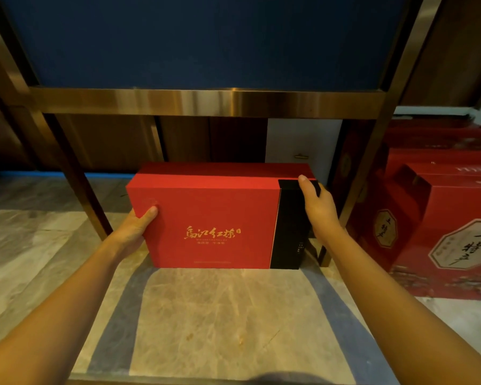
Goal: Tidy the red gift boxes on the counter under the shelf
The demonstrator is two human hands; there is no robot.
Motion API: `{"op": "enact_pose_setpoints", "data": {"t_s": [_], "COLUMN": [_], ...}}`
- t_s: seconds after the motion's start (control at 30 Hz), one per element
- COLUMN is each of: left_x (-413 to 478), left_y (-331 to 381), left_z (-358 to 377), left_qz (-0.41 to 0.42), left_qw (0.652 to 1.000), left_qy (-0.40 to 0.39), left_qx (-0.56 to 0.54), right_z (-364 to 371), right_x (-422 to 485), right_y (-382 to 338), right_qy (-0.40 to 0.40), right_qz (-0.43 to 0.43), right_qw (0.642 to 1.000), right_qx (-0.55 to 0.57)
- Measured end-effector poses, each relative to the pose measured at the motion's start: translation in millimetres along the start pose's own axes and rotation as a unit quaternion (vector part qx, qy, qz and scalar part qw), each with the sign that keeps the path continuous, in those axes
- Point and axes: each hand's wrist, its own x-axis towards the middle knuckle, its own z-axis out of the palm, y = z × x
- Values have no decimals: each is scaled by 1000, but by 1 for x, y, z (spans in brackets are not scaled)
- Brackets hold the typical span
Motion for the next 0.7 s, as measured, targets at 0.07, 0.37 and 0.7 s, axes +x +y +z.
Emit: {"op": "enact_pose_setpoints", "data": {"t_s": [0.07, 0.37, 0.7], "left_x": [1, -9, -28], "left_y": [0, -1, 2], "left_z": [0, 2, 23], "left_qz": [0, -25, -27], "left_qw": [1000, 999, 979], "left_qy": [-1, 21, 127], "left_qx": [4, 7, 154], "right_z": [0, 1, -11], "right_x": [-1, -9, -35], "right_y": [4, 2, 0], "right_qy": [9, 13, -36], "right_qz": [-8, 12, -9], "right_qw": [1000, 999, 999], "right_qx": [1, 27, -39]}}
